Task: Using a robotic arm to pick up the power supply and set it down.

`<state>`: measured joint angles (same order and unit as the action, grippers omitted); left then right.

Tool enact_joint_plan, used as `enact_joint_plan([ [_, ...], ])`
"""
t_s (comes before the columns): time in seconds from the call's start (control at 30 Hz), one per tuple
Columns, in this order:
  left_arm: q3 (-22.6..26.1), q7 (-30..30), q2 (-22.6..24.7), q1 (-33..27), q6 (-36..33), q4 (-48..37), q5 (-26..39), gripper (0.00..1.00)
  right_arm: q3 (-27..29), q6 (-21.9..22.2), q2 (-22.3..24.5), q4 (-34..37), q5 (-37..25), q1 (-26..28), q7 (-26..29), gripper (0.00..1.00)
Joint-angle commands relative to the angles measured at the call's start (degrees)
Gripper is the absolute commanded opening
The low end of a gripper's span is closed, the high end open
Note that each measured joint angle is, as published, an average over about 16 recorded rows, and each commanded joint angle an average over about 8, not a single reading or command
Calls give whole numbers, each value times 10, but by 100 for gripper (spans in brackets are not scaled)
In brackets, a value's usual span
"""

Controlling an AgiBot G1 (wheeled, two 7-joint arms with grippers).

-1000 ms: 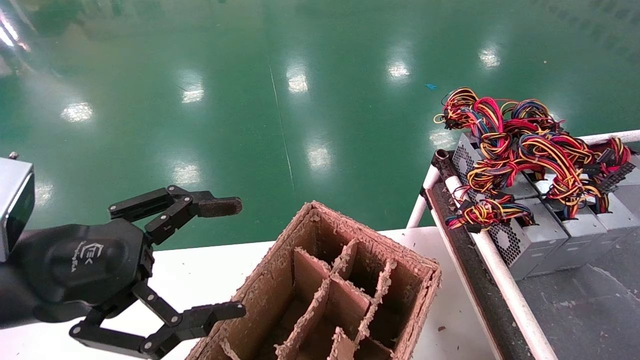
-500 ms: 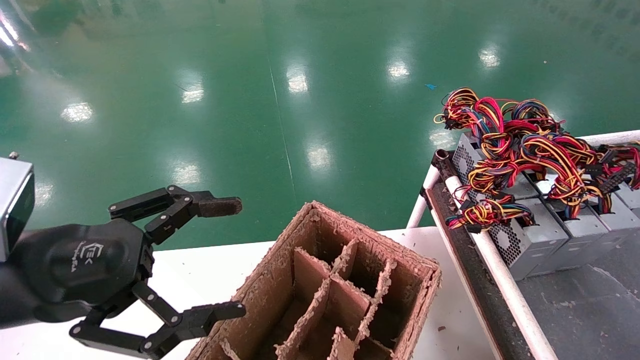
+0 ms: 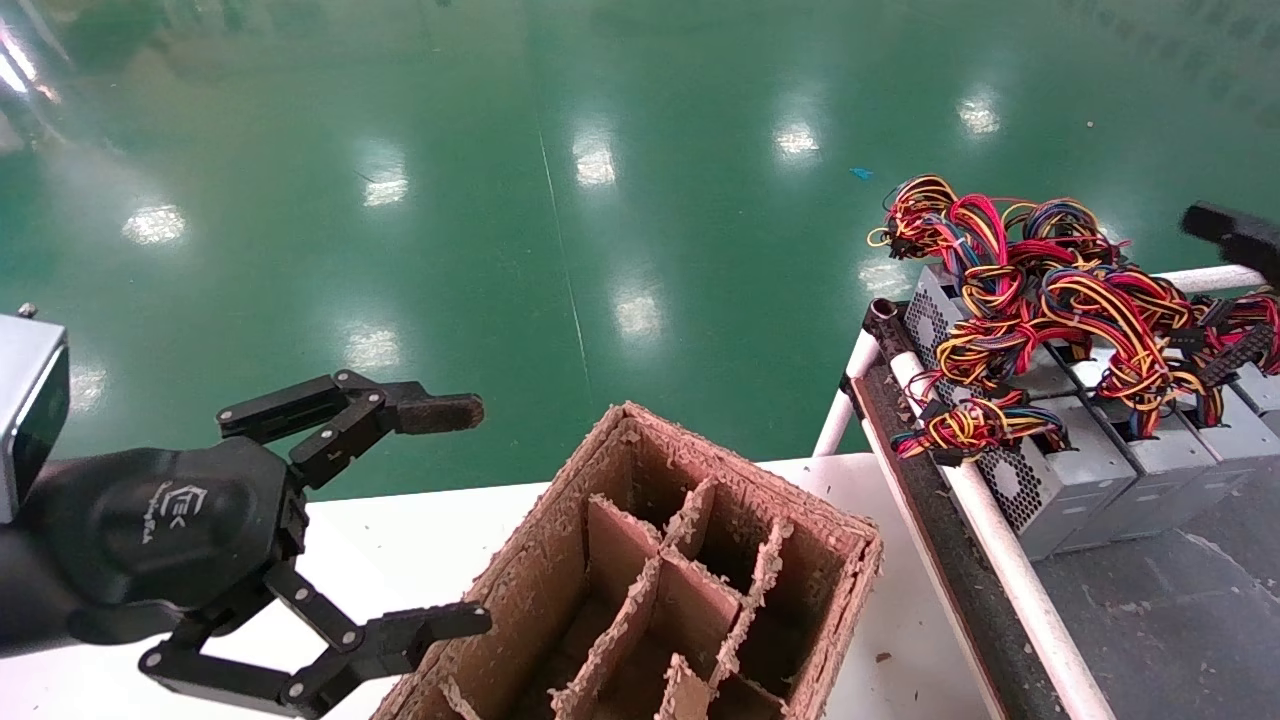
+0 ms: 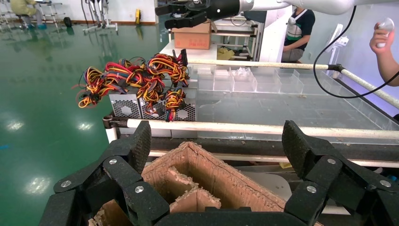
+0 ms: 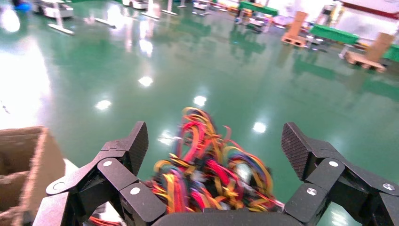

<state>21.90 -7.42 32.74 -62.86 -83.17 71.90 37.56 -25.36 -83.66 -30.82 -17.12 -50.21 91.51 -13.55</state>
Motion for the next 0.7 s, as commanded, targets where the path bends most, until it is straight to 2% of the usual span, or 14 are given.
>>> enact_joint_plan([
  [0.03, 0, 0, 0, 0, 0, 0, 0, 100, 4, -1, -2, -24, 4, -13, 10, 100],
  [0.7, 0, 0, 0, 0, 0, 0, 0, 100, 44, -10, -20, -265, 39, -141, 114, 100],
])
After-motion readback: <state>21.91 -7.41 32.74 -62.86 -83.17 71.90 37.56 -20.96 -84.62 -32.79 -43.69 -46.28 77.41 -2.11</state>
